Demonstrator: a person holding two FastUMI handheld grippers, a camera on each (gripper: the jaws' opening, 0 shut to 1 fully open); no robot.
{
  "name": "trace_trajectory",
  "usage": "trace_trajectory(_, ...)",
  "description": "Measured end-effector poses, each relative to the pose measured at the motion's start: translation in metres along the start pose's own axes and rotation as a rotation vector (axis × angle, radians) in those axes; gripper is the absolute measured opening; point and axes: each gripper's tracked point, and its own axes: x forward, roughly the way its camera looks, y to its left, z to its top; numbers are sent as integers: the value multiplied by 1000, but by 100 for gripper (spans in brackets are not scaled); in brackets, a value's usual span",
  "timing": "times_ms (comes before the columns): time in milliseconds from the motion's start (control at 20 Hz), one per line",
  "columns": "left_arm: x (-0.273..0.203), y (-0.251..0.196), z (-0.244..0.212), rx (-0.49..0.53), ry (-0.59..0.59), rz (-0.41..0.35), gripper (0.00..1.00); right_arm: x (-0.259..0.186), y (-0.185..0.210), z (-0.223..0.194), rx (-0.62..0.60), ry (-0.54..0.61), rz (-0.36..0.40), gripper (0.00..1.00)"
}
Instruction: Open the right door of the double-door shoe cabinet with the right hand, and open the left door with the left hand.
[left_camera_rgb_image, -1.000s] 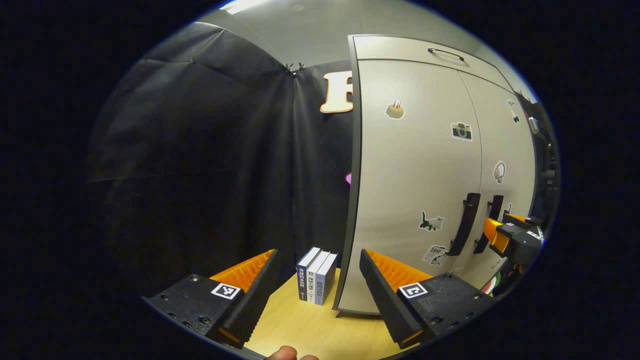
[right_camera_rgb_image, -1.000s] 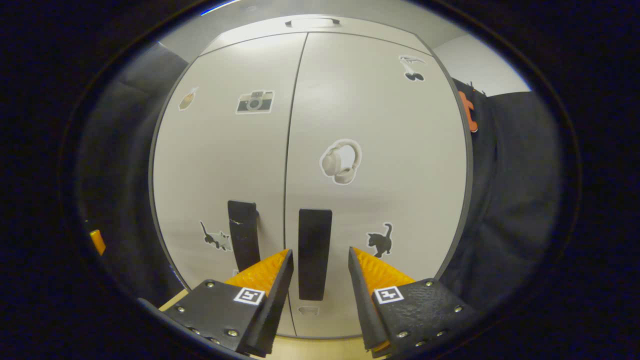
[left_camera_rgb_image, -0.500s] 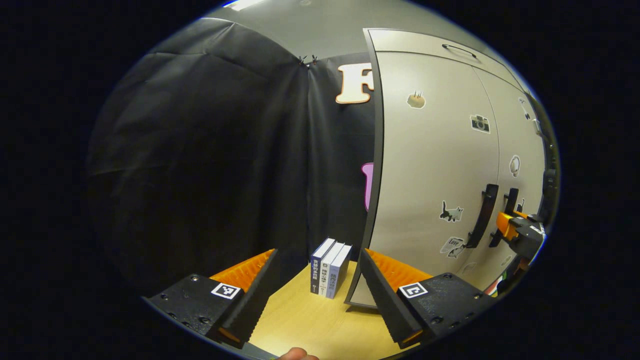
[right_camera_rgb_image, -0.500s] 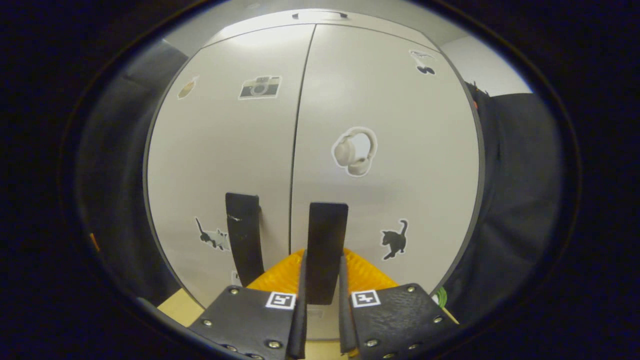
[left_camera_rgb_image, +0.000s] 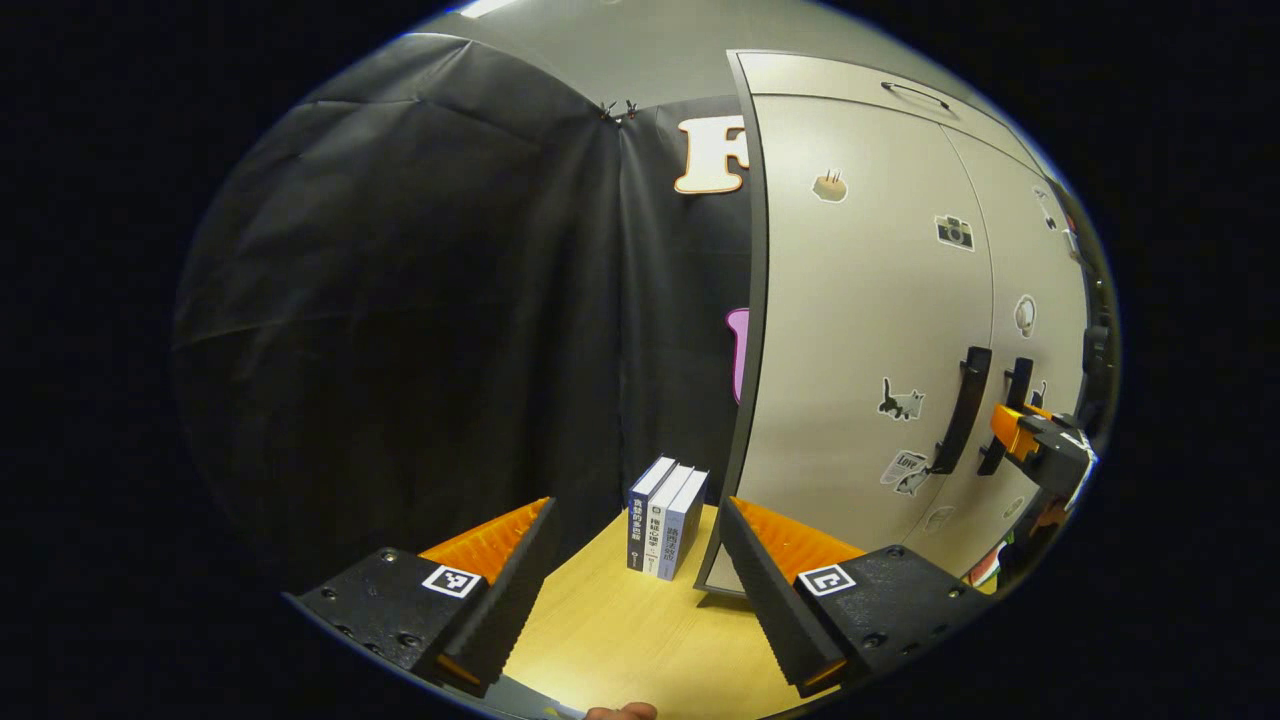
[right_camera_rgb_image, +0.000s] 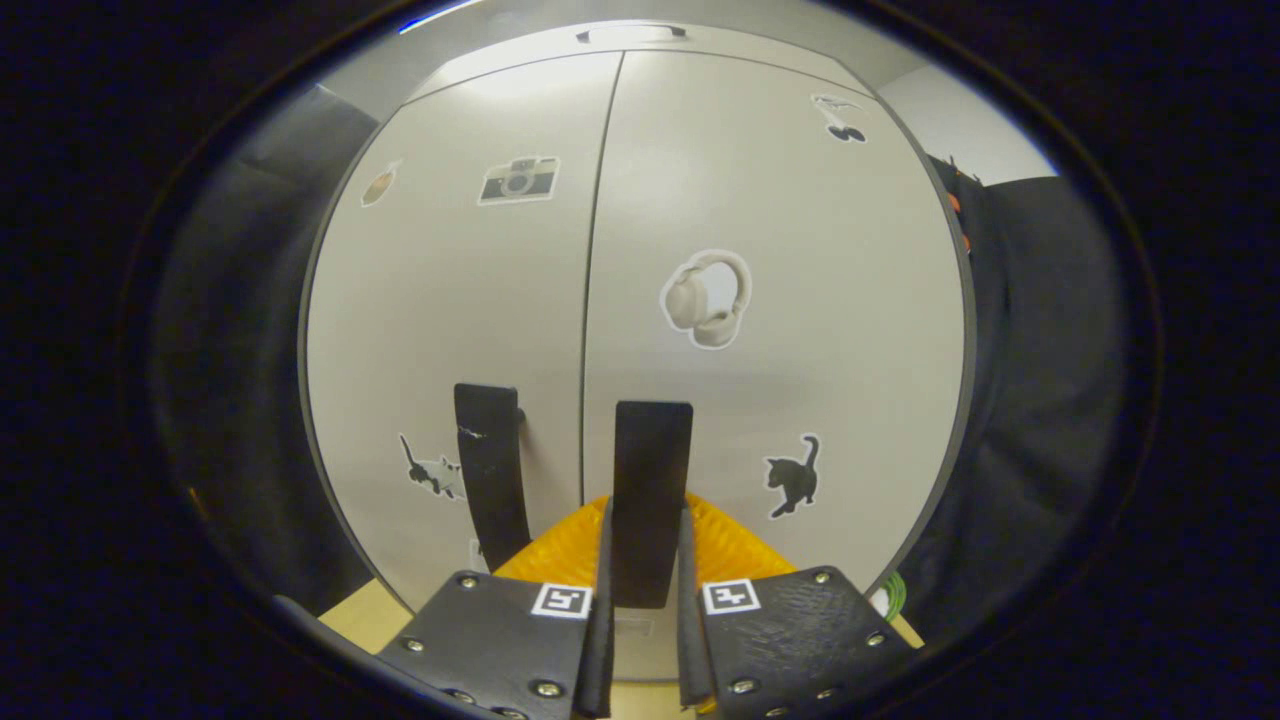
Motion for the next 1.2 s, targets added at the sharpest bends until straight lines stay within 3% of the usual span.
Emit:
trace_trajectory(750, -35, 7, -21, -26, 27, 26, 99, -36, -7, -3, 29, 11, 92, 26)
trace_trajectory(1100, -40, -12, -25, 1, 39, -28, 99, -73, -13, -13, 35, 25, 161, 26)
trace_trajectory(1150, -40, -16, -26, 5, 41, -40, 99, -100, -27, -27, 66, 67, 81, 26)
trace_trajectory(1200, -41, -18, -25, 7, 42, -51, 99, -110, -42, -37, 54, 48, 67, 0)
